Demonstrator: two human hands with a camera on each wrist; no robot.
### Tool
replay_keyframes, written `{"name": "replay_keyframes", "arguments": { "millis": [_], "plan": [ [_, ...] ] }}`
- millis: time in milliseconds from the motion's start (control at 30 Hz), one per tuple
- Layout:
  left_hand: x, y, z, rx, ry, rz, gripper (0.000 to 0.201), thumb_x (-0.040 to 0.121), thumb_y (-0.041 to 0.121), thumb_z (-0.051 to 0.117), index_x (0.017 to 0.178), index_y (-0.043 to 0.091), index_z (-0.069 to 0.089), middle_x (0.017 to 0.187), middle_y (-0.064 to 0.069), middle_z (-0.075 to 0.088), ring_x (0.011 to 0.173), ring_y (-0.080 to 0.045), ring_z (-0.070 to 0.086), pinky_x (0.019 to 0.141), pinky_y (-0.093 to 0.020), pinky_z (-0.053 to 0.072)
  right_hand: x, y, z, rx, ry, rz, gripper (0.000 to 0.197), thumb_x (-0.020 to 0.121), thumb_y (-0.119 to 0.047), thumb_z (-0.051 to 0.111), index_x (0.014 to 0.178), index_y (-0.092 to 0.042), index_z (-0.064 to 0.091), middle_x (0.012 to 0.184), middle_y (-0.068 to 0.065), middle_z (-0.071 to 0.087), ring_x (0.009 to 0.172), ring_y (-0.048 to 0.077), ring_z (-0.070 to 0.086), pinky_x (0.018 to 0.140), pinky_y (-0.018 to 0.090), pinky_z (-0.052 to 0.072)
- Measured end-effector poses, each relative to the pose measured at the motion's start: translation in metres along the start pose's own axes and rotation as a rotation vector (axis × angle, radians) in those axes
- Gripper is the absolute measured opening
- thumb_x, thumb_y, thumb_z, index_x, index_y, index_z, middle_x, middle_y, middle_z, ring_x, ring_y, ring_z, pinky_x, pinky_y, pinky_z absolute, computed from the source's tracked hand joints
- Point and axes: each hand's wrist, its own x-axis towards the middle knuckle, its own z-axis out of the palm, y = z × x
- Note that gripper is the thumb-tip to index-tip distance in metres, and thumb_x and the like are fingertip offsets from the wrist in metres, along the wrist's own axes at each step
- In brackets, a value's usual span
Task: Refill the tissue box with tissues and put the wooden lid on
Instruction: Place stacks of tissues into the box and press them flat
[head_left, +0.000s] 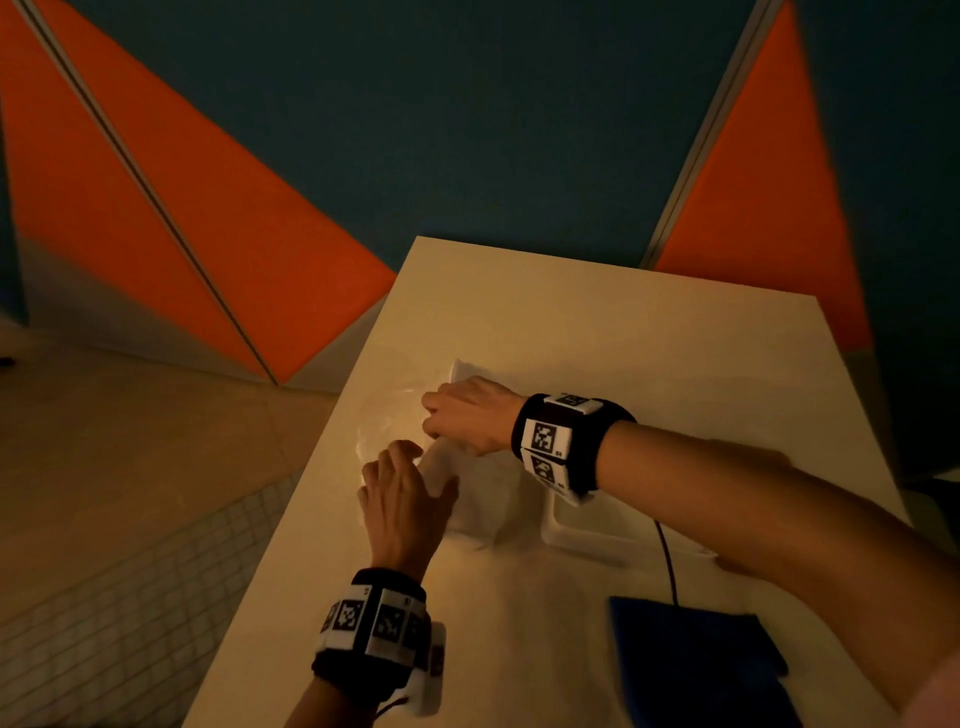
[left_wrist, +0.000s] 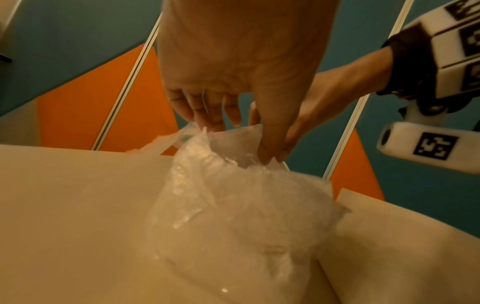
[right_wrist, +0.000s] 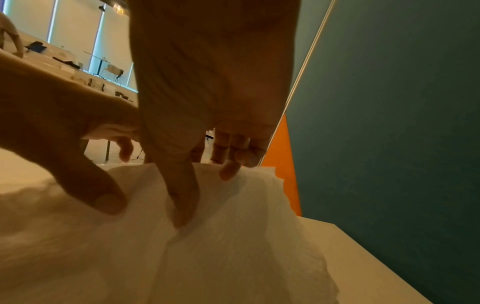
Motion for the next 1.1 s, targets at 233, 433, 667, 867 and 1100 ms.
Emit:
{"name": "replay_keyframes", "arguments": {
  "millis": [233, 433, 667, 867, 1100],
  "plan": [
    [-0.006, -0.002, -0.002, 0.092, 0.053, 0.205, 0.022, 0.083, 0.033, 0.063, 0.095, 0.015, 0.067, 0.085, -0.007, 0.07, 0.081, -0.03, 0.063, 0.078, -0.039, 0.041, -0.021, 0.009, 0.008, 0.066, 0.043, 0.101, 0.034, 0.09, -0.012, 0.053, 0.124, -0.015, 0.051, 0.124, 0.008, 0.052, 0.106, 0.028, 0.058, 0.068, 0.035, 0.036],
    [-0.012, -0.006, 0.0, 0.054, -0.031, 0.231, 0.025, 0.086, 0.037, 0.056, 0.101, 0.017, 0.059, 0.075, -0.005, 0.072, 0.073, -0.03, 0.067, 0.088, -0.041, 0.041, -0.042, 0.043, 0.003, 0.093, 0.16, 0.302, 0.028, 0.087, -0.013, 0.055, 0.115, -0.012, 0.061, 0.129, 0.011, 0.047, 0.115, 0.029, 0.048, 0.073, 0.036, 0.038],
    [-0.026, 0.001, -0.023, -0.411, 0.313, 0.267, 0.034, 0.078, 0.042, 0.056, 0.091, 0.014, 0.07, 0.084, -0.003, 0.072, 0.073, -0.016, 0.062, 0.066, -0.026, 0.047, -0.069, 0.067, 0.01, 0.712, 0.412, 0.503, 0.026, 0.078, -0.021, 0.074, 0.103, -0.017, 0.07, 0.138, 0.003, 0.05, 0.13, 0.019, 0.042, 0.107, 0.029, 0.03],
    [-0.041, -0.003, -0.044, -0.687, 0.571, 0.131, 0.024, 0.076, 0.04, 0.068, 0.098, 0.036, 0.06, 0.094, 0.017, 0.064, 0.083, 0.012, 0.057, 0.07, -0.013, 0.051, -0.089, 0.028, 0.027, 1.28, 0.702, 0.539, 0.022, 0.078, -0.011, 0.075, 0.099, -0.011, 0.067, 0.108, -0.002, 0.067, 0.107, 0.016, 0.062, 0.095, 0.027, 0.047],
    [-0.041, -0.024, -0.019, -0.52, 0.176, -0.004, 0.088, 0.066, 0.013, 0.083, 0.134, 0.017, 0.028, 0.128, -0.019, 0.051, 0.104, -0.034, 0.054, 0.079, -0.038, 0.048, -0.084, -0.01, 0.068, 1.235, 0.401, 0.584, 0.047, 0.084, -0.005, 0.065, 0.128, -0.017, 0.05, 0.124, 0.005, 0.061, 0.111, 0.021, 0.061, 0.087, 0.023, 0.048]
  ]
}}
